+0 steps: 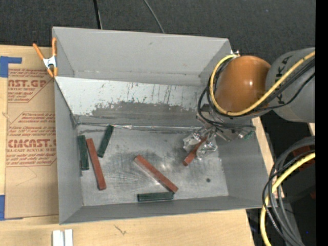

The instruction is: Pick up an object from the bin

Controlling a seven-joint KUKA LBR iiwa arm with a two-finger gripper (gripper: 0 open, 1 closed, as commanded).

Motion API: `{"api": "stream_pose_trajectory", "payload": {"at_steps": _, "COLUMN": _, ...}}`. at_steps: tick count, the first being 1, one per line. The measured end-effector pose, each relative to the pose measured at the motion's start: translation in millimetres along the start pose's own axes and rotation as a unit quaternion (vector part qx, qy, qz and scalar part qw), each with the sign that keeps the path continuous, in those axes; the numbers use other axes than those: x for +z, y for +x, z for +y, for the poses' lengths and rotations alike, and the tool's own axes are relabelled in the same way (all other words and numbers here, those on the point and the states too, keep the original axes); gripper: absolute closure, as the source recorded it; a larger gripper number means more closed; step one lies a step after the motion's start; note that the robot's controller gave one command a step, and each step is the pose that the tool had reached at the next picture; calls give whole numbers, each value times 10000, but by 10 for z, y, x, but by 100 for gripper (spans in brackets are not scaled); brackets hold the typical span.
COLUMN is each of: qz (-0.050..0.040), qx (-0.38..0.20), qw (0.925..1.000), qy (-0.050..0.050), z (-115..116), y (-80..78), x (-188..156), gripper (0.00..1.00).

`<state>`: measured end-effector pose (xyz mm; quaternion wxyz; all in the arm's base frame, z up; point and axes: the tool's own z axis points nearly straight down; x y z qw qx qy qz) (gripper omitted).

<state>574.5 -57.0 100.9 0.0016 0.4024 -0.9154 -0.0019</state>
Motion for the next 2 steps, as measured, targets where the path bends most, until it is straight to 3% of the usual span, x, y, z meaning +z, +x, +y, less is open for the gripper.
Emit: {"api": "stream_pose_trajectory", "payload": {"at_steps": 2, "qz": -14, "qx": -2, "qw": 10000, "qy": 20, "z": -10, "y": -6, "x": -592, "gripper": 100}}
